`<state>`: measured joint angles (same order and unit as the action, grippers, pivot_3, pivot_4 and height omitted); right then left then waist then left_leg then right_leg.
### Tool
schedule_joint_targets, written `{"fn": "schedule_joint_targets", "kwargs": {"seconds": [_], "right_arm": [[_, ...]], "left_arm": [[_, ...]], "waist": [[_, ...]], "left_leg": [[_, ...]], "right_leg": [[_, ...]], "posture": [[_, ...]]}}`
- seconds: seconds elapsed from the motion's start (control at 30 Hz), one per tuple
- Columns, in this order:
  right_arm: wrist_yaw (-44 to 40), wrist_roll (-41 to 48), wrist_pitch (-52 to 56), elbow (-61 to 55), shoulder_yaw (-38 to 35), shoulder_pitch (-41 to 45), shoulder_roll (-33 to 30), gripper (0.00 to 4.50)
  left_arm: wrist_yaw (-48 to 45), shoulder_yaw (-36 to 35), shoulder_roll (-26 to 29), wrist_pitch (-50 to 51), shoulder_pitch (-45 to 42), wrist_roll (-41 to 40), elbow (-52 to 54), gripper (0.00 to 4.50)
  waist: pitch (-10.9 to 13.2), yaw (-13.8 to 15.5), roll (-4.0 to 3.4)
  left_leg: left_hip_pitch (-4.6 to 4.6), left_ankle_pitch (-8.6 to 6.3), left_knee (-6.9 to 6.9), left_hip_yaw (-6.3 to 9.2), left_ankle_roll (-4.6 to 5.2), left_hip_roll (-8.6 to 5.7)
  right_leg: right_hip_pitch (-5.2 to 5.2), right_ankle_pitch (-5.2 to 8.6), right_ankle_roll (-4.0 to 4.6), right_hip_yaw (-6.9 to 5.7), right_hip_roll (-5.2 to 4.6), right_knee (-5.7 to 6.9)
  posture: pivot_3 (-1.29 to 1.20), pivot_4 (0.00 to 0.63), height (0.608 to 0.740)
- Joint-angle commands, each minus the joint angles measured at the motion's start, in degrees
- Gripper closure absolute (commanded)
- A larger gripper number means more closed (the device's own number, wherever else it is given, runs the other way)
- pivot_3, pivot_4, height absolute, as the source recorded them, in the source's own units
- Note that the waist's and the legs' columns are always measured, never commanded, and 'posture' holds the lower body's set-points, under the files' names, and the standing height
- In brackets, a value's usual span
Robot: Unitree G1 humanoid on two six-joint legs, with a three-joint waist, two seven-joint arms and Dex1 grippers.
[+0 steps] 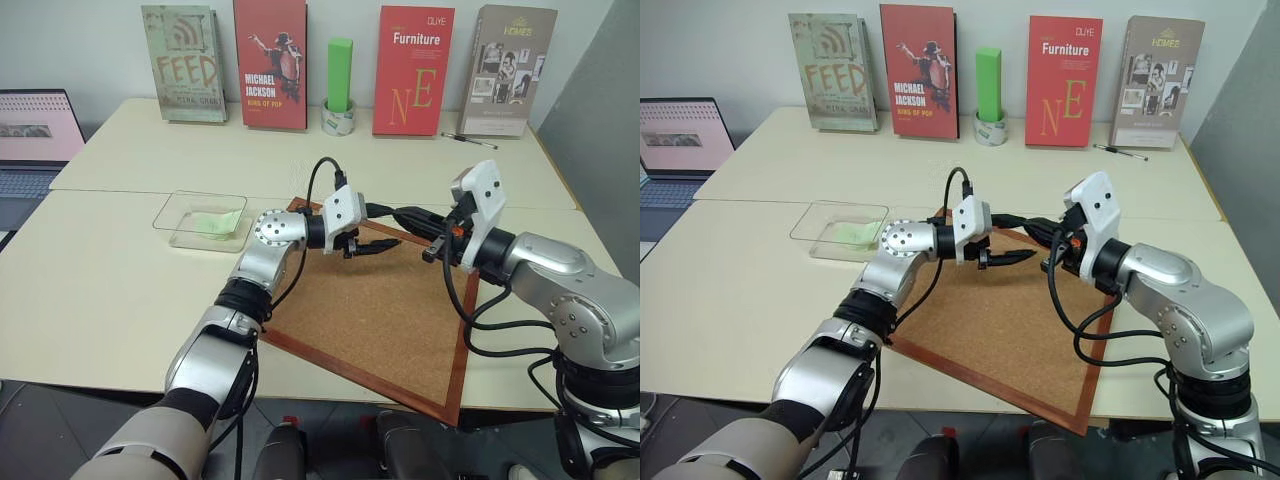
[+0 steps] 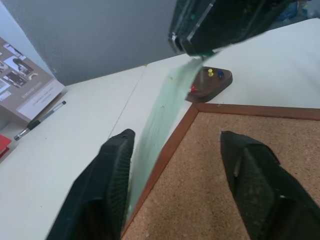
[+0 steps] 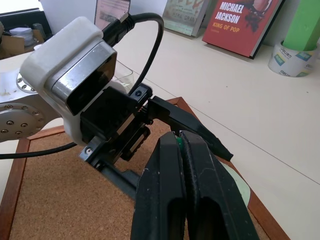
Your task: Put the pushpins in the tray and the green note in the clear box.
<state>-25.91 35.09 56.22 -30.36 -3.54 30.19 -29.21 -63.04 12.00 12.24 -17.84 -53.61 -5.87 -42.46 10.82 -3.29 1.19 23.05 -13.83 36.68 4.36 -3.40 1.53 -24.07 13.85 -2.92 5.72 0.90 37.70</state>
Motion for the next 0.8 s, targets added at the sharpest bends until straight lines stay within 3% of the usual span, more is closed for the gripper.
{"fn": "schedule_joint_targets", "kwargs": {"seconds": [0.03,0.37,0.8], "right_arm": [[0.7,1.4,0.1,-2.4,-1.7,1.3,-0.2,4.50],[2.0,2.9,0.7,-3.0,-1.8,1.1,-0.1,4.50],[4.4,5.4,1.7,-3.4,-4.1,0.8,0.1,4.50]], "left_arm": [[0.4,-1.0,-0.7,-2.1,-1.8,0.1,-1.1,2.56],[-0.2,-1.4,-1.0,-2.0,-1.7,0.0,-2.1,4.46],[-2.7,-1.3,-0.7,-1.4,1.2,-0.9,1.3,4.48]], "waist": [[0.0,0.0,0.00],[0.0,0.0,0.00],[0.0,0.0,0.00]], "left_leg": [[0.00,0.00,0.00,0.00,0.00,0.00],[0.00,0.00,0.01,0.01,0.00,0.00],[0.00,0.00,0.01,0.01,0.00,0.00]], "right_leg": [[0.00,0.00,0.00,0.00,0.00,0.00],[0.00,0.00,0.00,0.00,0.00,0.03],[0.00,0.00,0.00,0.00,0.00,0.05]], "posture": [[0.00,0.150,0.740],[0.00,0.150,0.740],[0.00,0.150,0.740]]}}
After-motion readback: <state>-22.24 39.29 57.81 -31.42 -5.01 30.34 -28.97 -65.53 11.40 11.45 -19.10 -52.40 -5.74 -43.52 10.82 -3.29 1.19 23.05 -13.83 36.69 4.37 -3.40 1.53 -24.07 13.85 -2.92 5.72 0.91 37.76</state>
